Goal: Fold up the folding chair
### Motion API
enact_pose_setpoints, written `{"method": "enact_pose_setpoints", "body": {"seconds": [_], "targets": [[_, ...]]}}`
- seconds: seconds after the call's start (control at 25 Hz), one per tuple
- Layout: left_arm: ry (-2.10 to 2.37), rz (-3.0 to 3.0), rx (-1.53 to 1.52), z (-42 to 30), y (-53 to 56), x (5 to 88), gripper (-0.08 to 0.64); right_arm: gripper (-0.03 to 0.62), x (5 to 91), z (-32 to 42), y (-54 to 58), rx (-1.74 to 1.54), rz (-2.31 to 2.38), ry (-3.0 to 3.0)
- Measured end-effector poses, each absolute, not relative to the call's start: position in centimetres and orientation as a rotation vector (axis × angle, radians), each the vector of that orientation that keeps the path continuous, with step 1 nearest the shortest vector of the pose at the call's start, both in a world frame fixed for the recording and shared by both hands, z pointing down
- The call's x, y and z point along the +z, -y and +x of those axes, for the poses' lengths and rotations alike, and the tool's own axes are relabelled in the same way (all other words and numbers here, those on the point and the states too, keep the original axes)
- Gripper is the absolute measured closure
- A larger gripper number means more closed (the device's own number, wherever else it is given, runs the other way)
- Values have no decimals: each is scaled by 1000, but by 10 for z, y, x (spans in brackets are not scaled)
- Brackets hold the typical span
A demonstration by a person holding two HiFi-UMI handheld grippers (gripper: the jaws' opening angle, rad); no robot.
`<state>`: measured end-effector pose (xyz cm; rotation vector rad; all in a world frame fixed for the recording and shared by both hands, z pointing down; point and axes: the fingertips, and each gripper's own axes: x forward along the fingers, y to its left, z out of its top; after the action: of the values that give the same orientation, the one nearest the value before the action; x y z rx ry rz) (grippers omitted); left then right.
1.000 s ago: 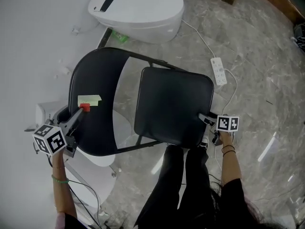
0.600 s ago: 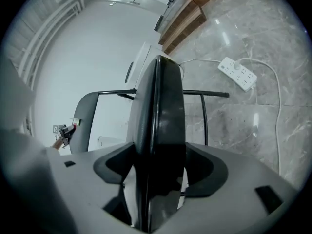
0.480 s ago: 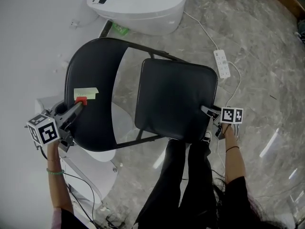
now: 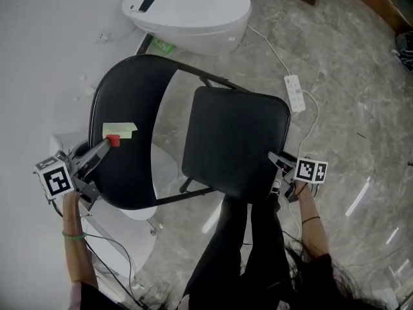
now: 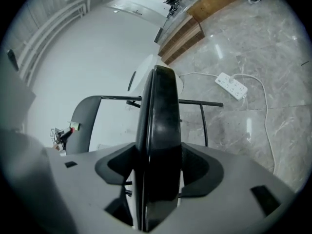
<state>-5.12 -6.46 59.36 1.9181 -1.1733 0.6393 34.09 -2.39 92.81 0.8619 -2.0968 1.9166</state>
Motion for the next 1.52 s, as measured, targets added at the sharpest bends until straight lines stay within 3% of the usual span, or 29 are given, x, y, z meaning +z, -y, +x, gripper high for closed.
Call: {"method": "enact_pose_setpoints", "body": {"seconds": [0.44,0.8,1.2,1.52], "targets": [[1062,1993,628,-18,68,542,436,359,810,305,6,2008,872,2224],[1048,2008,577,14,57,462,457,387,691,209,17,2010,722,2339],[1124,1992,677,24,47,438,468,388,653,138,29,1946,699,2290],[1148,1982,715,12,43,424,468,388,640,56,34,1579,628,2247]]}}
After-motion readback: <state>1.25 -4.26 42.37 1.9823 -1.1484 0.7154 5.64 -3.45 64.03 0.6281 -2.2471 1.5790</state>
